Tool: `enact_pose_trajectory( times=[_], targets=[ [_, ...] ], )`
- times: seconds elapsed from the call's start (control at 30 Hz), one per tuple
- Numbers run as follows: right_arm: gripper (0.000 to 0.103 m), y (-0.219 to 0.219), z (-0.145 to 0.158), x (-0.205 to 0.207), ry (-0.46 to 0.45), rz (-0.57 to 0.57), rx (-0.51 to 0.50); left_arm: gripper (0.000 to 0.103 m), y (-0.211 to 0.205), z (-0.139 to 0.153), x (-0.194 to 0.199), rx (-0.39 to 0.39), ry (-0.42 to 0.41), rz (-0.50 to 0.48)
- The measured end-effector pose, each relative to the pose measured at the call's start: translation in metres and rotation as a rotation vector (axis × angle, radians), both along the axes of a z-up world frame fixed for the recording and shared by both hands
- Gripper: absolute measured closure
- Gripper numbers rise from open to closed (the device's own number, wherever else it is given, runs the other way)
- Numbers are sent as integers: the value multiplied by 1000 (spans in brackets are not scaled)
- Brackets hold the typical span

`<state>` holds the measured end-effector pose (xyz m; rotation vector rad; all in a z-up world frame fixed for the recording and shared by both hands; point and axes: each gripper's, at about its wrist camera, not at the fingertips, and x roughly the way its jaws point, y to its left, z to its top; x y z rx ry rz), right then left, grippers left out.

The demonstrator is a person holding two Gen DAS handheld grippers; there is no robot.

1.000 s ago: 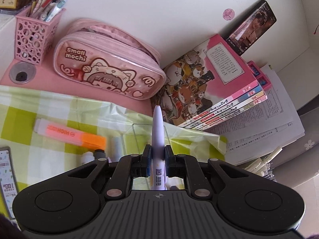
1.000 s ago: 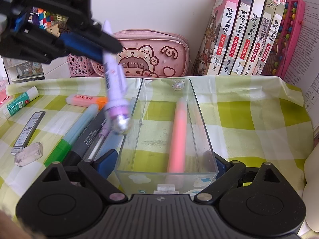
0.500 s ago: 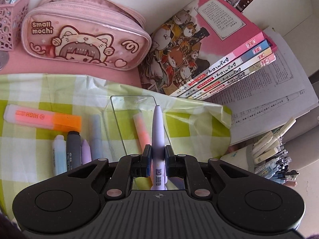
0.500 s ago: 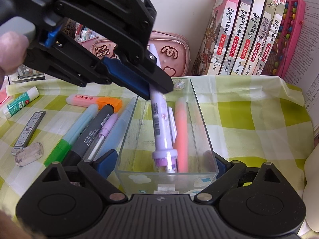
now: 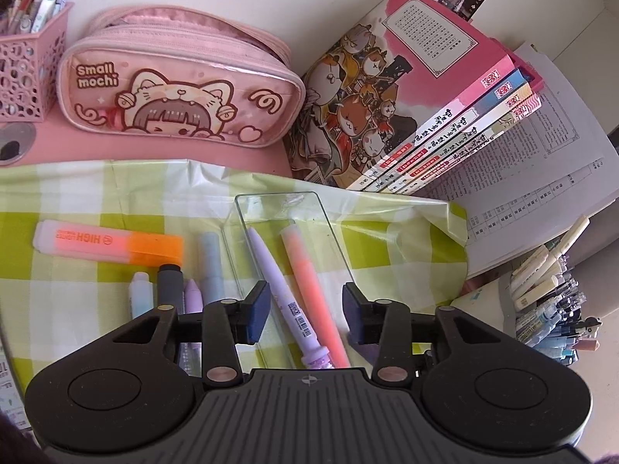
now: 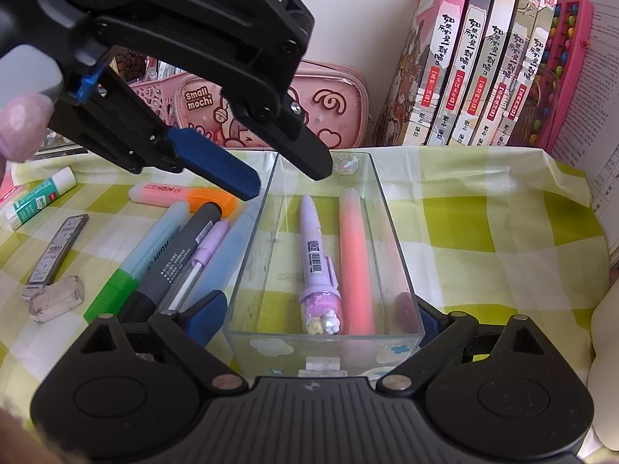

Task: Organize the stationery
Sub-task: 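Lower the lavender pen into the box beside the pink highlighter, open left gripper, then withdraw the left tool back toward the remaining pens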

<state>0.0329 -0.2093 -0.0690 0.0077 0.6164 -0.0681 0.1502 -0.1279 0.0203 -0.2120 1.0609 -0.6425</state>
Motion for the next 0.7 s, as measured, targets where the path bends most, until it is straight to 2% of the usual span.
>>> enact_pose_trajectory(
  times=[0.1, 0.33, 0.6, 0.7],
  targets=[
    [9, 0, 0, 0, 0, 0, 0, 49, 6, 4, -4, 3, -20, 3],
    [9, 0, 0, 0, -1, 1, 1, 40, 36, 10, -11, 36, -70, 46],
    [7, 1, 0, 0, 0, 1, 0, 26, 72, 5, -20, 117, -126, 98],
    [7, 1, 0, 0, 0, 1, 0, 24, 82, 0, -24, 148, -141, 111]
  ],
)
